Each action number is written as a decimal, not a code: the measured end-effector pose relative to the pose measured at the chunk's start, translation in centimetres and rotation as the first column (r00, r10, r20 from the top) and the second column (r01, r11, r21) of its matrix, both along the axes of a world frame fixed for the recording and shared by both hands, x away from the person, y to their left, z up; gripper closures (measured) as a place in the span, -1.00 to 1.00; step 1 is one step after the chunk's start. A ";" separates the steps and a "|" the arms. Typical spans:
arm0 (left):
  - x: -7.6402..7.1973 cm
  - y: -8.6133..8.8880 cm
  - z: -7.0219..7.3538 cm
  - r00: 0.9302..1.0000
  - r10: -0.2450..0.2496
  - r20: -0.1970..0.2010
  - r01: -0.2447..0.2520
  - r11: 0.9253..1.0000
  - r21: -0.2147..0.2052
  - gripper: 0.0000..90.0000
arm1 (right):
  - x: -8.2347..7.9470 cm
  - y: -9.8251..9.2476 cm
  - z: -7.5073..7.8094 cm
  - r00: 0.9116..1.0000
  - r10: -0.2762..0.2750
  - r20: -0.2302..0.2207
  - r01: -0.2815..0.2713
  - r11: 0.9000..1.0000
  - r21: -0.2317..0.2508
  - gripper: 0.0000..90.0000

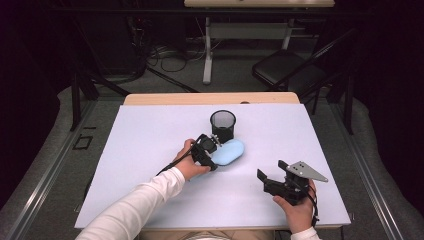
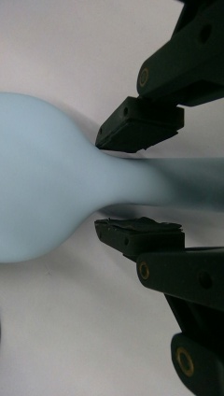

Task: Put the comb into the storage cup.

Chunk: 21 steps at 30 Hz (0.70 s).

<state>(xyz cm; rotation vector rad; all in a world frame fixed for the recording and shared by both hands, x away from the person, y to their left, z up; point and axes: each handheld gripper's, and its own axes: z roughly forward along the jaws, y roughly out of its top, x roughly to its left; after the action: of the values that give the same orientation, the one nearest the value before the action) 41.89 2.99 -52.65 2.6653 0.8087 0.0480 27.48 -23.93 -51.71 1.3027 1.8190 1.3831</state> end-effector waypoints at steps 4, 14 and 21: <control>0.0 -0.1 -0.1 1.000 -0.001 0.000 0.001 1.000 0.002 0.22 | 0.0 0.1 0.0 1.000 0.002 -0.002 -0.002 1.000 0.001 -0.68; 0.0 -0.2 -0.3 1.000 -0.004 -0.005 0.004 1.000 0.006 0.31 | 0.0 0.0 0.0 1.000 0.002 -0.006 -0.002 1.000 0.001 -0.68; 0.1 -0.1 -0.3 1.000 -0.001 -0.003 0.001 1.000 0.006 0.37 | 0.0 0.0 0.0 1.000 0.001 -0.011 -0.001 1.000 0.003 -0.68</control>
<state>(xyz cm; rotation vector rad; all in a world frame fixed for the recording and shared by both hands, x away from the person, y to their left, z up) 41.99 2.91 -52.95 2.6719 0.8089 0.0466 27.51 -23.97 -51.74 1.3133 1.8253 1.3831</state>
